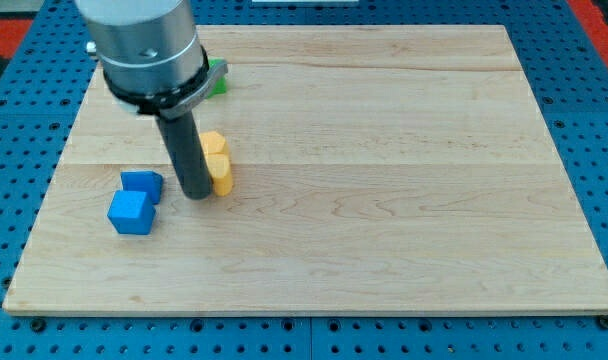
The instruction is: Separate the yellow blocks
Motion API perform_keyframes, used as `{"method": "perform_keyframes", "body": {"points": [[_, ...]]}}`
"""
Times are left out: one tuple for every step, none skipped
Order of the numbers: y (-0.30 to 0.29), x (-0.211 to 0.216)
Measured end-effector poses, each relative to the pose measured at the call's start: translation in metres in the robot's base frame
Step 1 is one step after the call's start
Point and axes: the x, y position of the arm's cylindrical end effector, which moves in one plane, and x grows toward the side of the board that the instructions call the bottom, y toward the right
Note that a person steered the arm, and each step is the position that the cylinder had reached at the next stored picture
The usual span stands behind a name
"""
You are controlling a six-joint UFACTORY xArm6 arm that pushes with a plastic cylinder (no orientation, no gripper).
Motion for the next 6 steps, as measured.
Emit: {"method": "perform_keyframes", "body": {"points": [[0.0, -0.034], [-0.032, -0.039], [-0.047, -0.075], [0.06, -0.098], [0.049, -0.091], [-0.052, -0.091]]}}
